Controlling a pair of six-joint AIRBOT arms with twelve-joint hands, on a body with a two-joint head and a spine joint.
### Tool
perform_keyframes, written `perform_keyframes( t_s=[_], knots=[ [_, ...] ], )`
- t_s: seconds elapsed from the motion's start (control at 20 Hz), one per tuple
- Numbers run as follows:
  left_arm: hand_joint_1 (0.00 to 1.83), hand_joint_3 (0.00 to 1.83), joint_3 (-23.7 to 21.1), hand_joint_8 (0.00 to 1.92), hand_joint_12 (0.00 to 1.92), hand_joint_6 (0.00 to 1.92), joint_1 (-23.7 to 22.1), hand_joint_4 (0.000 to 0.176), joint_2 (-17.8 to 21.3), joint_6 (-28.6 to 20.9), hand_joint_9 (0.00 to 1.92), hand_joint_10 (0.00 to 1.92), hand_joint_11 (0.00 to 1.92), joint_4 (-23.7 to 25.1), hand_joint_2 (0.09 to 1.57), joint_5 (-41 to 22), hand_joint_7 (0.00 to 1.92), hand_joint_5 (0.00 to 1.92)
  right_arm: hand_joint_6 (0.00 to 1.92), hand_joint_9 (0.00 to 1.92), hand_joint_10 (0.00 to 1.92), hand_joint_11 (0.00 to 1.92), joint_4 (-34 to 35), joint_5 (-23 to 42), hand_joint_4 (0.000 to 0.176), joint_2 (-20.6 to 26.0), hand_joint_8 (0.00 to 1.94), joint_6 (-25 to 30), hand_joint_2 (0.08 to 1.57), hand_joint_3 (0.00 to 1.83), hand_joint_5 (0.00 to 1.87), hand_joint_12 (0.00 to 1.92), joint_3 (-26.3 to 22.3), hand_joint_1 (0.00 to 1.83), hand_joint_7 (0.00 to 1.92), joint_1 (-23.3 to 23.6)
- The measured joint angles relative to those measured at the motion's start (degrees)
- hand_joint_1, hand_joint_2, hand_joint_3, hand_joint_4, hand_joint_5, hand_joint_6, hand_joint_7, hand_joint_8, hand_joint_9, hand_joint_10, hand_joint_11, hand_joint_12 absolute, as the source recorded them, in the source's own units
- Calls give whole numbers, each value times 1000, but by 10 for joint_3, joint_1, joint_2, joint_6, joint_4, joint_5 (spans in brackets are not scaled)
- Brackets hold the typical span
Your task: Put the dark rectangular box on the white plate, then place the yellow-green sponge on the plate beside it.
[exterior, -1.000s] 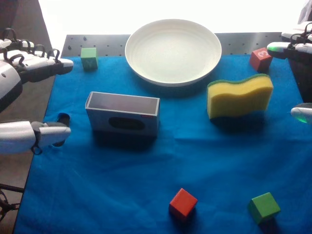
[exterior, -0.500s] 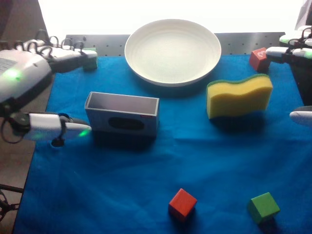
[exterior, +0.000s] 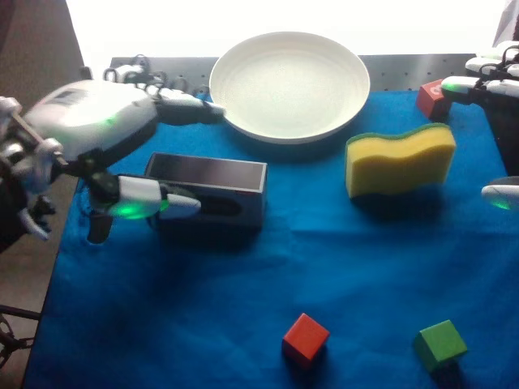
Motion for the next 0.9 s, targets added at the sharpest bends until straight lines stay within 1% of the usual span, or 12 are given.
perform_keyframes(
  t_s=[0.05, 0.1, 0.15, 0.2, 0.3, 0.35, 0.4, 0.55, 0.65, 0.7, 0.85, 0.9],
  knots=[
    [1164, 3, 4, 728, 1046, 897, -7, 0, -6, 0, 1027, 138, 565, 6, 1115, 10, 997, 869, 5, 141, 6, 51, 0, 0, 134, 0, 2, 0, 1122, 1, 230, 142, 0, 575, 172, 0],
    [1362, 0, 10, 928, 1264, 1107, -16, 0, -14, -1, 922, 1161, 706, 19, 1123, 27, 982, 874, 6, 137, 2, 61, 0, 0, 127, 0, 1, 0, 1128, 3, 237, 145, 0, 563, 169, 0],
    [1362, 0, 12, 928, 1264, 1107, -23, 0, -17, -5, 922, 1161, 706, 20, 1123, 36, 982, 874, 6, 137, 2, 61, 1, -1, 127, 0, 1, 0, 1128, 3, 237, 145, 1, 563, 169, 0],
    [1290, 0, 18, 1172, 1571, 783, -32, 0, -21, -5, 932, 1265, 764, 26, 1114, 41, 989, 989, 5, 154, 8, 75, 1, 0, 124, 0, 2, 0, 1129, 2, 240, 152, 1, 560, 175, 0],
    [1277, 0, 20, 1186, 1679, 711, -38, 0, -23, -4, 931, 1286, 724, 27, 1105, 41, 1012, 1018, 5, 154, 7, 72, 0, 0, 129, 0, 1, 0, 1128, 1, 241, 150, 1, 565, 172, 0],
    [1365, 0, 21, 989, 1564, 785, -41, 0, -22, -3, 936, 1261, 653, 28, 1097, 44, 1062, 965, 6, 149, 4, 68, 0, 0, 128, 0, 2, 0, 1130, 2, 244, 149, 1, 570, 175, 0],
    [1388, 0, 22, 784, 1196, 911, -45, 0, -21, -4, 992, 1117, 591, 26, 1082, 44, 1123, 920, 8, 148, 3, 74, 1, -1, 118, -1, 3, 0, 1131, 2, 255, 151, 1, 596, 180, 0],
    [1385, 0, 25, 687, 1255, 816, -73, 0, -7, -40, 1034, 1081, 732, 53, 1060, 35, 1153, 1007, 7, 153, 4, 73, 0, 0, 111, -1, 1, 0, 1131, 1, 259, 150, 1, 602, 178, 0],
    [1251, 1, 33, 744, 1379, 835, -94, 11, -2, -57, 1028, 603, 591, 63, 1060, 17, 1154, 1050, 1, 146, 0, 70, 1, -1, 109, -1, 0, 0, 1142, 5, 252, 149, 1, 580, 173, 0],
    [1363, 0, 45, 627, 1233, 867, -112, 0, -2, -58, 1059, 833, 641, 64, 1055, 11, 1193, 1030, 5, 159, 5, 77, 1, -1, 91, -1, 4, 0, 1147, 5, 266, 148, 1, 578, 185, 0],
    [1390, 0, 94, 537, 1105, 867, -154, 0, -33, -57, 1125, 865, 831, 61, 1037, 24, 1223, 1022, 7, 173, 8, 86, 2, -1, 89, -3, 5, 0, 1141, 1, 275, 147, 2, 590, 191, 0],
    [1380, 0, 119, 640, 1156, 929, -165, 0, -52, -57, 1019, 970, 633, 54, 1058, 36, 1182, 1003, 1, 173, 5, 86, 0, -1, 111, -4, 0, 0, 1146, 2, 267, 140, 2, 547, 184, 0]
  ],
)
